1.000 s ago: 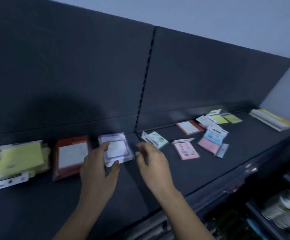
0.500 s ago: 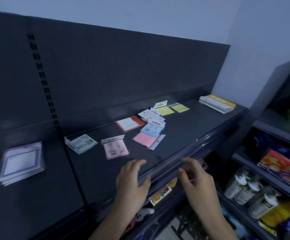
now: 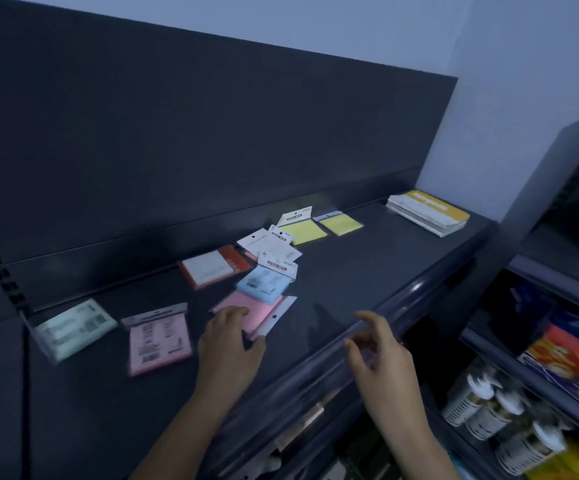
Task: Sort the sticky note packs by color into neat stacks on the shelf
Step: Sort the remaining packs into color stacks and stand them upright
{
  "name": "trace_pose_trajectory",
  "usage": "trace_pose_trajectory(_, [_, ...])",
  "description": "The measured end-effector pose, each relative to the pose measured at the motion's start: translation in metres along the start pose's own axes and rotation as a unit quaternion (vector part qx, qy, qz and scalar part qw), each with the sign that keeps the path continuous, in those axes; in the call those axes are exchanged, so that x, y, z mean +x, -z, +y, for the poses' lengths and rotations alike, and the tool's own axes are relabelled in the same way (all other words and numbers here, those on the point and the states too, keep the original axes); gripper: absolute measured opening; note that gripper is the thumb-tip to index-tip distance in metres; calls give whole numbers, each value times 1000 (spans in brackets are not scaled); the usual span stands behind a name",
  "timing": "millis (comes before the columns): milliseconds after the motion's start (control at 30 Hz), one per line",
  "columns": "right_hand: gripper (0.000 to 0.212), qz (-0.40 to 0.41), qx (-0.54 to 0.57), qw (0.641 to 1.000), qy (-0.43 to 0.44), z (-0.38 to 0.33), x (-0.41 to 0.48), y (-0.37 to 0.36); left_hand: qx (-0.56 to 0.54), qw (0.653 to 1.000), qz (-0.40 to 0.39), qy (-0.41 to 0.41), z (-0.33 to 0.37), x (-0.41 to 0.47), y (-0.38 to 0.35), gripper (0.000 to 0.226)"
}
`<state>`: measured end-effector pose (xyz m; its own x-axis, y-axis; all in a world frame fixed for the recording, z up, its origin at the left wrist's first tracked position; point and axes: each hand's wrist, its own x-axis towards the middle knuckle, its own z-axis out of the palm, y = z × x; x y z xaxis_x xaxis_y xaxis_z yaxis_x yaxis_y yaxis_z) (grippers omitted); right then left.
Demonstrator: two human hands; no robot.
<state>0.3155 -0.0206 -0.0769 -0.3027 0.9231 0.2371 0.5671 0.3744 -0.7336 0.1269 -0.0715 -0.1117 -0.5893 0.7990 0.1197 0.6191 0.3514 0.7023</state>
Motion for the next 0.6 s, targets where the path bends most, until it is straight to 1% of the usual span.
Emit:
trace_pose_trajectory(100, [40,-16,-17,999,24,4,47,-16,55,998,11,37,-3,41,-10,56])
trace_pose_trajectory(200, [41,-59,-35,997,40,7,91,-34,132,988,-25,70,-6,70,-19,68])
trace_pose_trajectory(433, [33,-110,-65,989,70,15,169,-73,153,984,-49,81,4,96,-19,86])
trace_pose_trajectory(467, [33,-117,-66,988,75,15,179,-80,144,984,-53,89,5,97,-17,93])
trace_pose_trajectory(533, [32,-128,-62,986,89,12,200,-92,143,982,-66,106,3,99,-14,115])
trace_pose_trajectory(567, [33,-135,-56,985,96,10,211,-98,151,979,-78,116,4,100,-11,121])
trace_pose_trajectory(600, [33,-145,-49,983,101,9,222,-105,159,975,-84,128,3,101,-10,124])
